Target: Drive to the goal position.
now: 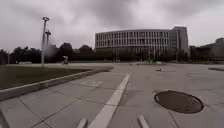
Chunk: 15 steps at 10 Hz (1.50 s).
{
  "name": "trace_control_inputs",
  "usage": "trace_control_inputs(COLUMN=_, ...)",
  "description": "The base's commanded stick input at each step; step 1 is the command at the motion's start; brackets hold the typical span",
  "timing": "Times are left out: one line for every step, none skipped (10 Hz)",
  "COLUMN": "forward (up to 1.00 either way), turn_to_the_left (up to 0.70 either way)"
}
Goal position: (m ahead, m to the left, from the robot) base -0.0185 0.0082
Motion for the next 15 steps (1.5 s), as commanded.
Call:
trace_control_inputs(forward=1.0, turn_to_the_left=-0.24)
trace_control_inputs(forward=1.0, turn_to_the_left=-0.41)
trace_control_inputs(forward=1.0, turn_to_the_left=-0.42)
trace_control_inputs(forward=1.0, turn_to_the_left=-0.11)
trace_control_inputs(forward=1.0, turn_to_the_left=-0.05)
trace_control_inputs(forward=1.0, turn_to_the_left=-0.36)
trace_control_inputs(forward=1.0, turn_to_the_left=-0.22)
trace_control_inputs(forward=0.51, turn_to_the_left=-0.1)
trace_control_inputs(forward=0.03, turn_to_the_left=-0.01)
trace_control_inputs(forward=0.0, turn_to_the_left=0.0)
trace_control_inputs(forward=0.16, turn_to_the_left=-0.01)
trace_control_inputs(forward=0.21, turn_to_the_left=-0.01)
trace_control_inputs(forward=0.06, turn_to_the_left=0.0)
trace_control_inputs(forward=0.0, turn_to_the_left=0.0)
trace_control_inputs(forward=0.0, turn_to_the_left=0.0)
